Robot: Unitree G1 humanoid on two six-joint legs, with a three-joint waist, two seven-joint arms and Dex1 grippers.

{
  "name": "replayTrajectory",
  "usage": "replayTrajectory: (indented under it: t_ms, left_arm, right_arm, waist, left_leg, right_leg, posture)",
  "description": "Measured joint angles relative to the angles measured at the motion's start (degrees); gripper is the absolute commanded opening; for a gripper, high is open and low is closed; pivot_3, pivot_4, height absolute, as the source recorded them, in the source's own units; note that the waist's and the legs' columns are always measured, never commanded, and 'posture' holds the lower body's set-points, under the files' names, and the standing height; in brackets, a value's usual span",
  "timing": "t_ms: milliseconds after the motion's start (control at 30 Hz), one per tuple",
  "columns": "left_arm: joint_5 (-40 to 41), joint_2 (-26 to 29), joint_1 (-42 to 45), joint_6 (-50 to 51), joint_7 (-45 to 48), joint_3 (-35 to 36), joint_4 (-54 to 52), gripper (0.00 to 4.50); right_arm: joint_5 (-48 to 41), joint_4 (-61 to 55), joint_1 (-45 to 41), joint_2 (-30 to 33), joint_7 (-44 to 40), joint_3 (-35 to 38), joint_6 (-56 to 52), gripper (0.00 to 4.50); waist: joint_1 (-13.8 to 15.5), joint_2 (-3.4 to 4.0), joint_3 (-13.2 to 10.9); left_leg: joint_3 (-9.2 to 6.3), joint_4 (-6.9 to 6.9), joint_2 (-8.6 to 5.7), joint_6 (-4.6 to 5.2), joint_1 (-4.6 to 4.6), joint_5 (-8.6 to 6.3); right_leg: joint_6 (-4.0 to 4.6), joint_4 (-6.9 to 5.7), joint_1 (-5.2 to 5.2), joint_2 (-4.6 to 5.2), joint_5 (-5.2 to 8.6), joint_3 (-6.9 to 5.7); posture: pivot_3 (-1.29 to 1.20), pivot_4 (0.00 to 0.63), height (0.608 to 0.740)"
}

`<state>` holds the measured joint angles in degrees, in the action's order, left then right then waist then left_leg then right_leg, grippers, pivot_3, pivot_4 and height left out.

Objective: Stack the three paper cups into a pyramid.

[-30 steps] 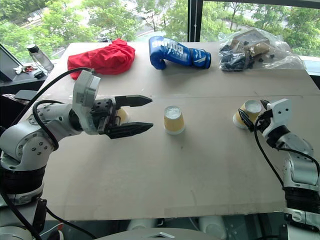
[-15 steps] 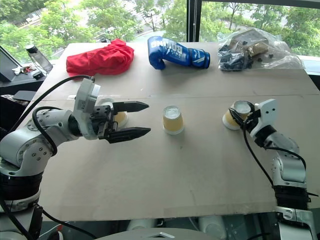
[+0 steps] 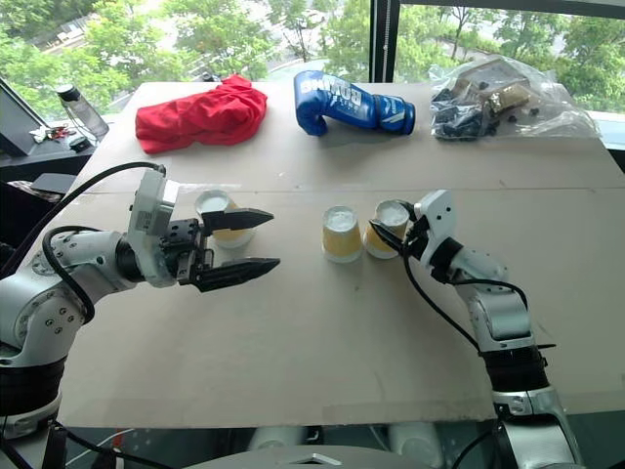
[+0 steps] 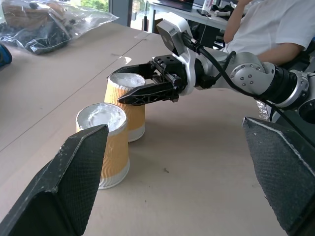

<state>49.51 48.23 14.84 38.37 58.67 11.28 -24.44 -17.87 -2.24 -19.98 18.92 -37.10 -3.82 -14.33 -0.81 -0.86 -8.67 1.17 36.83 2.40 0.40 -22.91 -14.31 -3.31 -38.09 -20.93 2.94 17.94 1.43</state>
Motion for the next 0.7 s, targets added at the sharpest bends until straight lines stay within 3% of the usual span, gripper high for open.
replayTrajectory:
  t_ms: [67, 133, 367, 467, 500, 567, 700]
  left_arm:
    - [0.02, 0.00, -0.30, 0.00, -0.21, 0.22, -0.10, 4.50]
    - [0.03, -0.01, -0.81, -0.02, -0.37, 0.47, -0.26, 4.50]
    - [-3.15, -4.63, -4.11, -4.41, -6.26, 2.97, -0.65, 4.50]
    - [-4.33, -10.15, -6.28, -5.86, -13.02, 5.65, -0.67, 4.50]
    - [-4.28, -16.07, -6.23, -7.95, -18.01, 8.22, -0.72, 4.50]
    - [-4.88, -20.01, -7.18, -9.77, -23.09, 9.35, -0.62, 4.50]
    - [-16.50, -24.15, -9.06, -18.83, -29.95, 7.81, 1.86, 4.50]
  right_arm:
    - [0.13, 0.07, -0.30, 0.08, -0.48, -0.27, -0.18, 3.64]
    - [0.13, 0.25, -0.35, 0.24, -1.11, -0.40, -0.57, 4.48]
    - [-1.88, -0.66, -0.39, 2.06, -2.74, 1.07, -1.72, 4.48]
    - [-5.75, -3.79, -0.30, 6.25, -6.65, 4.58, -3.21, 4.48]
    - [-8.35, -5.52, -0.17, 7.94, -8.69, 6.01, -3.96, 4.48]
    - [-11.55, -7.95, -0.16, 8.87, -10.31, 7.81, -4.57, 4.48]
    - [-17.38, -11.61, -0.11, 12.80, -14.29, 10.44, -7.44, 4.48]
  waist:
    - [-0.02, 0.00, 0.00]
    - [-0.06, 0.00, 0.00]
    - [0.00, 0.00, 0.00]
    - [0.09, -0.02, 0.01]
    - [0.24, 0.05, 0.02]
    - [0.17, -0.24, 0.08]
    - [0.19, -0.15, 0.06]
  left_leg:
    - [0.00, 0.00, 0.02, 0.00, 0.00, 0.00]
    - [0.01, 0.00, 0.02, 0.00, 0.00, 0.00]
    - [0.04, 0.00, 0.01, 0.03, 0.00, -0.02]
    - [-0.01, 0.01, 0.08, 0.23, -0.02, -0.14]
    - [0.02, 0.02, 0.15, 0.24, -0.02, -0.14]
    - [-0.07, 0.06, 0.18, 0.24, -0.03, -0.14]
    - [-0.01, 0.07, -0.01, 0.24, 0.03, -0.14]
  right_leg:
    - [0.00, 0.00, 0.00, -0.02, 0.00, 0.00]
    - [0.00, 0.01, 0.00, -0.02, 0.00, 0.01]
    - [0.00, 0.01, 0.00, 0.05, 0.00, 0.03]
    - [0.00, 0.05, 0.03, 0.08, 0.00, -0.03]
    - [-0.01, 0.04, 0.04, 0.17, -0.01, -0.03]
    - [-0.01, 0.02, 0.07, 0.07, -0.02, -0.07]
    - [0.00, 0.00, 0.09, 0.09, -0.02, -0.05]
  posture:
    - [0.00, 0.150, 0.740]
    - [0.00, 0.150, 0.740]
    - [0.00, 0.150, 0.740]
    - [0.00, 0.150, 0.740]
    - [0.00, 0.150, 0.740]
    - [0.00, 0.150, 0.740]
    - [0.00, 0.150, 0.740]
